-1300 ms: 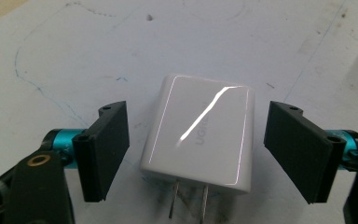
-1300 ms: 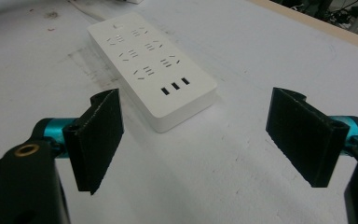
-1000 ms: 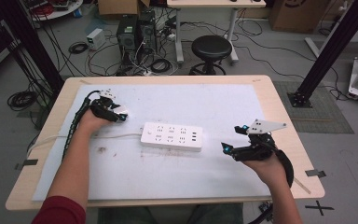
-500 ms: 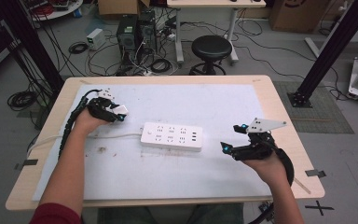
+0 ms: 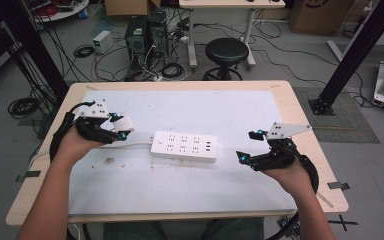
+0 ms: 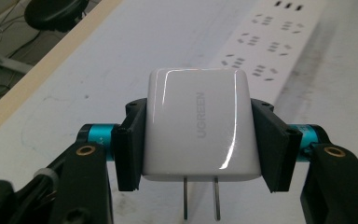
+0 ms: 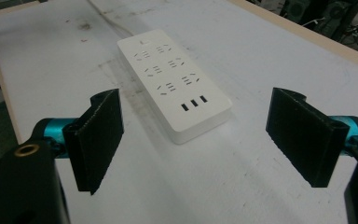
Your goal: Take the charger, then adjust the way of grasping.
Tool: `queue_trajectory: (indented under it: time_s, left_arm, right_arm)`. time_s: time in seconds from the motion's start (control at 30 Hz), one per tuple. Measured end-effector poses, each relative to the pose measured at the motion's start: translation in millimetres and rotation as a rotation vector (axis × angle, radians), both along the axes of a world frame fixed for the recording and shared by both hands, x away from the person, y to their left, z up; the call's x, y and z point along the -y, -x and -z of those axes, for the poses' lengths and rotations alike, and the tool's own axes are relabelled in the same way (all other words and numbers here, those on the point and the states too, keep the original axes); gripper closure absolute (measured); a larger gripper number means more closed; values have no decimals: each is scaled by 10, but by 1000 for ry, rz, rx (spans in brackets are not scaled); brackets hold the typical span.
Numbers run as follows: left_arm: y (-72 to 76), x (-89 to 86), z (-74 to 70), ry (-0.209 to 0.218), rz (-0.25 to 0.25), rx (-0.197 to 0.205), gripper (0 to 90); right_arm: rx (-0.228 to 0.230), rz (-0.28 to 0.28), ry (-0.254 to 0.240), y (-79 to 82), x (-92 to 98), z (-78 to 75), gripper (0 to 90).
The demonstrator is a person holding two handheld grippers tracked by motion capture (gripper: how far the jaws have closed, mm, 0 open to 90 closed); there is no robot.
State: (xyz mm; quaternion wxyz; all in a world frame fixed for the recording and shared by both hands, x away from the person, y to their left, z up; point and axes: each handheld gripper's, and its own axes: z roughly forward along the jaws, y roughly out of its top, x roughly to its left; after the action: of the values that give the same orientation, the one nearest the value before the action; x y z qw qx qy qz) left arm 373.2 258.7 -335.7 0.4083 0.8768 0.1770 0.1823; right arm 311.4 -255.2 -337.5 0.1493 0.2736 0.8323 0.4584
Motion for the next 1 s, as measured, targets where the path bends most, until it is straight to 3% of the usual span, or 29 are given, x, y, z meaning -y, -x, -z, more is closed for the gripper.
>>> queue_trajectory:
  time_s: [0.2, 0.37, 0.7, 0.83, 1.0]
  left_arm:
    - [443, 97, -49, 29, 56, 37, 424]
    - [657, 186, 37, 39, 97, 36, 424]
    - [736, 410, 95, 23, 173, 52, 424]
    - [788, 619, 100, 53, 228, 72, 425]
    - [879, 861, 220, 53, 273, 96, 424]
  right_arm:
    - [-23, -44, 8, -39, -98, -11, 192]
    - [-27, -66, 6, -35, -182, 60, 192]
    - [-38, -51, 6, 5, -154, 97, 192]
    - [-38, -50, -6, 85, -141, 71, 193]
    - [-41, -81, -25, 144, -231, 85, 193]
